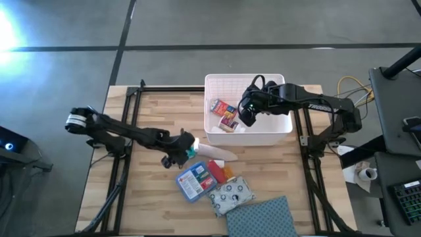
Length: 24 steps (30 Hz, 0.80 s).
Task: Pick & place medical supplies in basket/bin
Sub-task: Put the green bandage into the white bin
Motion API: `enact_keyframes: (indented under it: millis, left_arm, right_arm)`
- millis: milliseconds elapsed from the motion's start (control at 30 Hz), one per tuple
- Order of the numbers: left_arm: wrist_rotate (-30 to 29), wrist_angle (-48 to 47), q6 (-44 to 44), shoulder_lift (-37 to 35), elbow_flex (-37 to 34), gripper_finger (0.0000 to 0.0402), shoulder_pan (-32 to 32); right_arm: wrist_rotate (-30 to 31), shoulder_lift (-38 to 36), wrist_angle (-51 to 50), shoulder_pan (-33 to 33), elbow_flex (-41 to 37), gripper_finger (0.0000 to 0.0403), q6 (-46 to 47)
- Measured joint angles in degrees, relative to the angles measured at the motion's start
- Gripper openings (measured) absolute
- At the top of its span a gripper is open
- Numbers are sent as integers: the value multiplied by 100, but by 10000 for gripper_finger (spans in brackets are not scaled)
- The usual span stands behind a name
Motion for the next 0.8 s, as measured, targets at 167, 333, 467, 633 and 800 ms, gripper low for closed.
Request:
enact_keyframes:
  millis: [167, 333, 467, 633, 800]
  left_arm:
    - [-138, 199, 419, 317, 13, 235, 0]
    - [-514, 584, 484, 522, 61, 235, 9]
    - [-550, 677, 487, 675, 110, 235, 96]
    - [-938, 680, 484, 816, 167, 221, 164]
    - [-964, 690, 449, 827, 322, 155, 162]
  right_arm:
    - [-64, 0, 2, 0, 0, 372, 99]
    - [-120, 0, 3, 0, 0, 372, 175]
    - [-131, 0, 7, 0, 0, 372, 199]
    - [-138, 0, 22, 0, 0, 372, 202]
    - [-138, 0, 24, 0, 0, 372, 253]
